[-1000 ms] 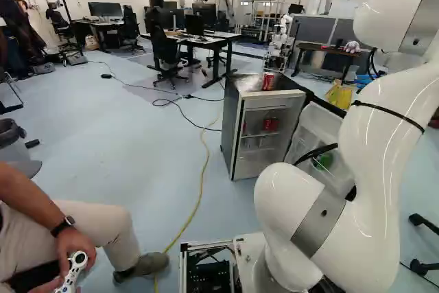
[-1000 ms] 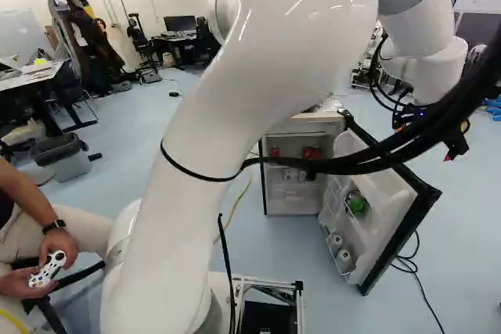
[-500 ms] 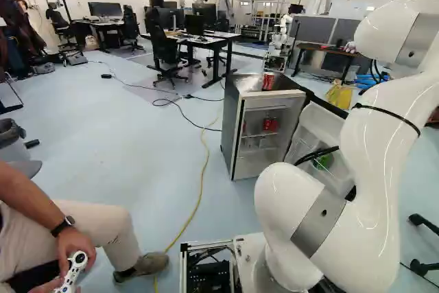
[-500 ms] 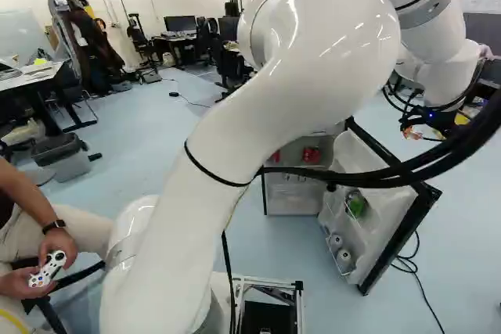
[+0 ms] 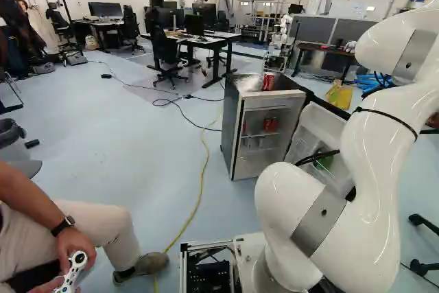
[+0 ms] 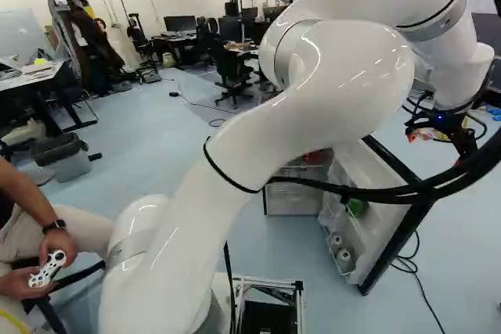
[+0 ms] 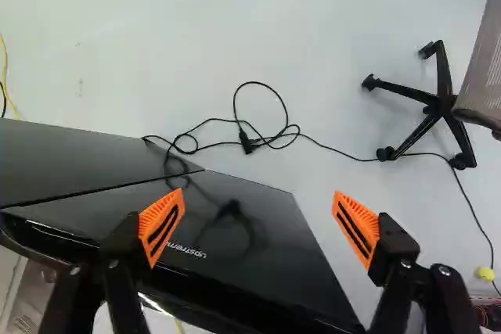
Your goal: Grab a drink from the fridge
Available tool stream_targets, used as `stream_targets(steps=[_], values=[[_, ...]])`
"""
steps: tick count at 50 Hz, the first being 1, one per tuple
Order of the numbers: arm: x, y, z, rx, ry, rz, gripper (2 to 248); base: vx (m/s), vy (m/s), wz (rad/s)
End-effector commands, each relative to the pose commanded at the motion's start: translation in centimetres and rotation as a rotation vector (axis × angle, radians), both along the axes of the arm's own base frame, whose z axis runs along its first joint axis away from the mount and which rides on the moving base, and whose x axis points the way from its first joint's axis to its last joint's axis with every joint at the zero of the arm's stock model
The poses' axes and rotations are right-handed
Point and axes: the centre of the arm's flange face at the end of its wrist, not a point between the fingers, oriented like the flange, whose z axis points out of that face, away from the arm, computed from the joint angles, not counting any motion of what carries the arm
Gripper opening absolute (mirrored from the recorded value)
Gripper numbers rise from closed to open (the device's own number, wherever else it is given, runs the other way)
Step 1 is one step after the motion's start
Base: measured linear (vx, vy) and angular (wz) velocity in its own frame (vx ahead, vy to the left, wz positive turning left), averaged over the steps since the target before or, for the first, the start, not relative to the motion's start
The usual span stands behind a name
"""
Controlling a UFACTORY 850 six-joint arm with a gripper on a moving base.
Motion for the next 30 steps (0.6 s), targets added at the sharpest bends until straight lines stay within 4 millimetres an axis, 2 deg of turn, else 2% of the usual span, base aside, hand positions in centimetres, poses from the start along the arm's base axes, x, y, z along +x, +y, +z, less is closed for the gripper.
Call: stream_targets(steps=[10,30], values=[[0.1,-0.3,-0.5,0.025,0.014,0.001,247,0.000,0.000,0.000],[0.4,-0.8,-3.3,0.054,0.031,0.001,247,0.000,0.000,0.000]])
